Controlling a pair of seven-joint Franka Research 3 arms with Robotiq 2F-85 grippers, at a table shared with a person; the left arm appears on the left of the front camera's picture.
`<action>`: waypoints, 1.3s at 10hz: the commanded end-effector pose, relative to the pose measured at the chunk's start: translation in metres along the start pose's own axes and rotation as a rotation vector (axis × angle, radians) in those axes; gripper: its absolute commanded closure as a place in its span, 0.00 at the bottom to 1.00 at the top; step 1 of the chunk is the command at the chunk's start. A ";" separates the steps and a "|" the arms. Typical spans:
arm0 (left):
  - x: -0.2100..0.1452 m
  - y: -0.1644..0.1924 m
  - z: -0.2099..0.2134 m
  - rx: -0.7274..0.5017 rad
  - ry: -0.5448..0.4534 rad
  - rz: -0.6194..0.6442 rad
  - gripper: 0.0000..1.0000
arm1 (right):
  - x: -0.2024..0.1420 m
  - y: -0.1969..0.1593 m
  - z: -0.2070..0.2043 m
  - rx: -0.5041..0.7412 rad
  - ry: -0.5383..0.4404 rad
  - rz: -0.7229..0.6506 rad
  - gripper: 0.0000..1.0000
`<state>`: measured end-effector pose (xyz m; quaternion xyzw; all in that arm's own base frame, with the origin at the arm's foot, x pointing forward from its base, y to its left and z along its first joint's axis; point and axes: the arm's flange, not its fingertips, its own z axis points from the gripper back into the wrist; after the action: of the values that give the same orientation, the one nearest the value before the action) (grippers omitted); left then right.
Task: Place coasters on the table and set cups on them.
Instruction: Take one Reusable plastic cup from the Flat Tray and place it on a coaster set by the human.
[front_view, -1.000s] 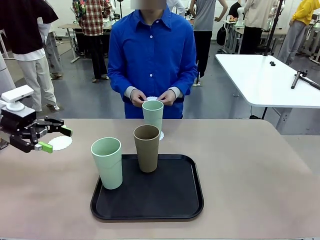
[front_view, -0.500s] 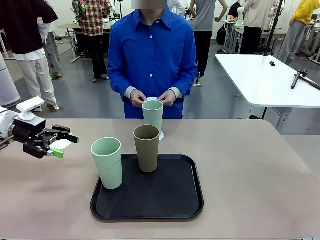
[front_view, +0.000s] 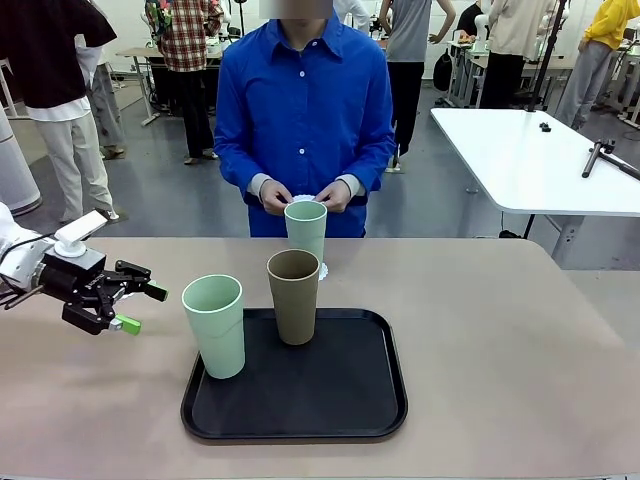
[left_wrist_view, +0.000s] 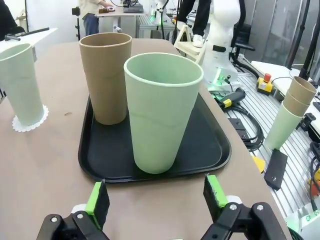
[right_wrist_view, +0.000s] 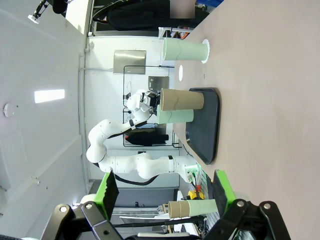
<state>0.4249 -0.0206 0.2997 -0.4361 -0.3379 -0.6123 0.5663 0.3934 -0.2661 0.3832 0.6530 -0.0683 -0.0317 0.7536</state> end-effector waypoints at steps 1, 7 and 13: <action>0.002 0.000 0.005 -0.005 -0.025 0.010 0.00 | 0.001 0.001 0.001 -0.003 0.000 -0.009 0.00; -0.004 -0.011 -0.020 0.081 -0.117 -0.006 0.00 | 0.001 0.001 0.001 -0.003 0.000 -0.009 0.00; -0.019 -0.003 -0.060 0.038 -0.200 -0.020 0.00 | 0.001 0.001 0.001 -0.003 0.000 -0.009 0.00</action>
<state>0.4100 -0.0651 0.2655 -0.4800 -0.3956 -0.5565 0.5508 0.3935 -0.2660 0.3832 0.6530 -0.0683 -0.0317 0.7536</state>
